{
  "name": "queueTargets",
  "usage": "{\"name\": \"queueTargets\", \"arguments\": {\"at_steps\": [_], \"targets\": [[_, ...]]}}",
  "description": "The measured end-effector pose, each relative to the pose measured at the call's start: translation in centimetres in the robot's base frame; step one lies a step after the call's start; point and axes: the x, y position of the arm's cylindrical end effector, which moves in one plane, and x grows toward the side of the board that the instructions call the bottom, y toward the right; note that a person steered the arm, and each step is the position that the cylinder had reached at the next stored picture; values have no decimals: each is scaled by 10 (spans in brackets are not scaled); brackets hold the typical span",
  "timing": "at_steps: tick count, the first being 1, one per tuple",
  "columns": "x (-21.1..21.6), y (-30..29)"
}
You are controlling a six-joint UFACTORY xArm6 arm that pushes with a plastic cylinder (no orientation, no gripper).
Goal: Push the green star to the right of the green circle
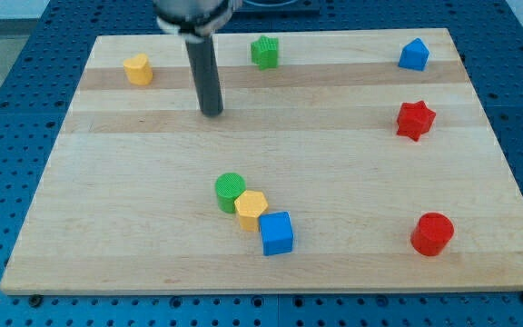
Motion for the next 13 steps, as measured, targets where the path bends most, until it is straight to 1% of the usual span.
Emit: {"name": "queueTargets", "arguments": {"at_steps": [1,2,3,4,5,7,8,9,10,11,12,13], "targets": [[-56,1],[-126,1],[-149,2],[-149,55],[-149,82],[-148,94],[-145,90],[-109,67],[-53,46],[23,44],[110,44],[122,44]]}}
